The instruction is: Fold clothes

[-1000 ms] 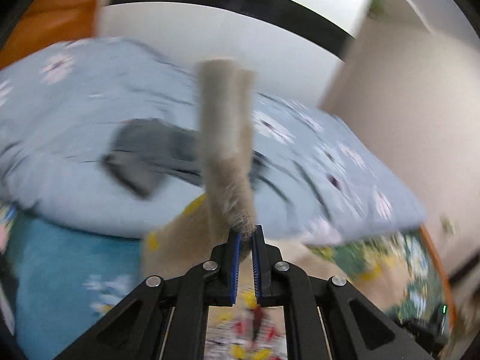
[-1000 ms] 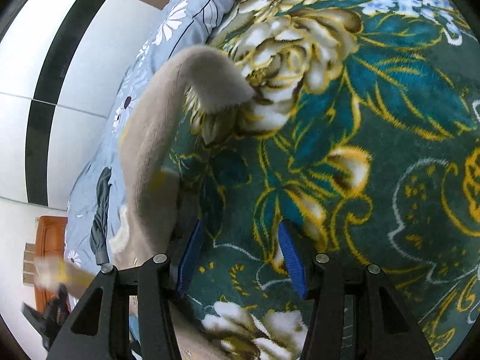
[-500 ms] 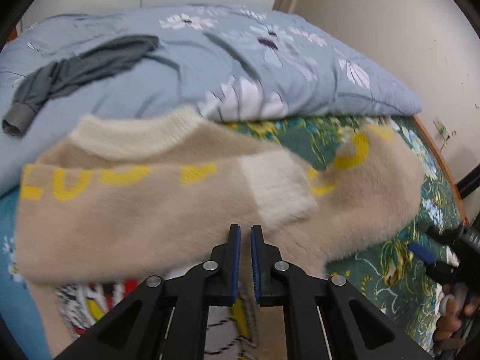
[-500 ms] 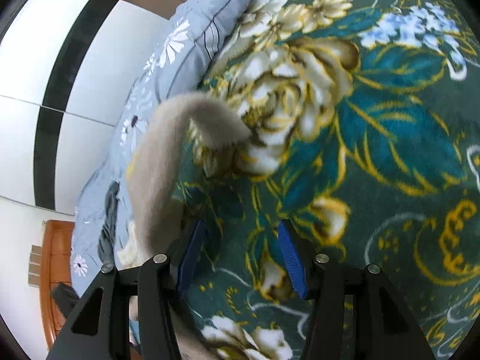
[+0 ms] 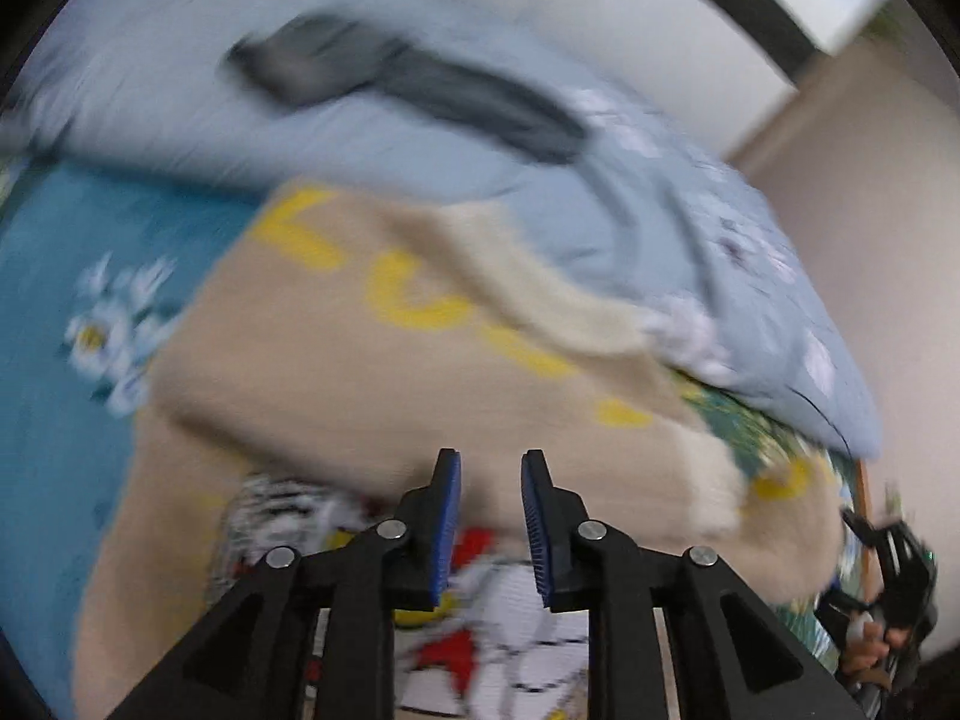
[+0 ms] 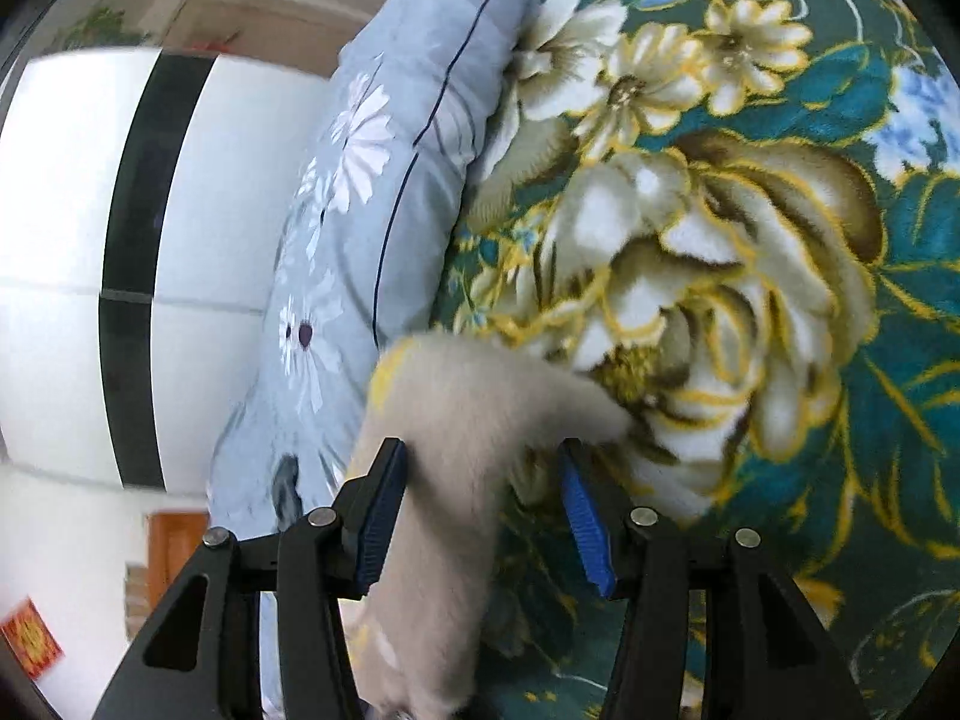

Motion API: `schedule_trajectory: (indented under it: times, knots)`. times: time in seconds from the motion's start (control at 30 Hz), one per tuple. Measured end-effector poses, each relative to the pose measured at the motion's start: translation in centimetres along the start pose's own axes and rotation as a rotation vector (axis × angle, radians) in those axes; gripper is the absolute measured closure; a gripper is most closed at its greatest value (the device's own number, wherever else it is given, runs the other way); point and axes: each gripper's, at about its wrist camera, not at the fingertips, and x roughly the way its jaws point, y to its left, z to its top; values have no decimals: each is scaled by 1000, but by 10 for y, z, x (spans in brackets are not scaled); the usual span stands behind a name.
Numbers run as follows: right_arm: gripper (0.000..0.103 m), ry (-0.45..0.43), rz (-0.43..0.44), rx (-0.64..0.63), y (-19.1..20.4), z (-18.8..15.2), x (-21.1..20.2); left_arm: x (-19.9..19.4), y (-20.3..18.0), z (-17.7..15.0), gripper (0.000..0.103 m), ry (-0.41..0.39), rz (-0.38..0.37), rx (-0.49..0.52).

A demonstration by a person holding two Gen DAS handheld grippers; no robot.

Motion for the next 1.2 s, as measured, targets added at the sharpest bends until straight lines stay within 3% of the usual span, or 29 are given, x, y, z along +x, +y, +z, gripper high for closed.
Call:
schedule_trajectory:
  times: [0.1,0.17,0.27,0.4,0.57,0.8,0.93,1.07,1.13,1.2]
  knots:
    - [89,-54,-23,-12,20,5,-8,6,22,5,79,28,-9,-61]
    - [92,-93,-76,-108,45,0,-17,9,32,6,79,48,-23,-88]
    - [92,-141,-200,-407,109,-24,-24,3,37,5,79,57,-28,-88]
    - [92,-159,-201,-783,196,-92,-24,-16,52,6,79,36,-11,-81]
    - [92,-89,-199,-1112,250,-197,22,-41,90,9,75,4,-2,-149]
    - [92,71,-249,-1384,237,-330,100,-65,145,8,73,-7,25,-233]
    - [92,135,-308,-1569,216,-385,125,-71,164,6,73,-8,23,-265]
    - [90,208,-353,-1691,193,-410,138,-68,168,6,73,6,-7,-279]
    - [85,244,-345,-1693,187,-411,137,-65,165,8,73,12,-64,-286]
    - [74,274,-327,-1674,183,-408,133,-59,159,12,70,35,-148,-302]
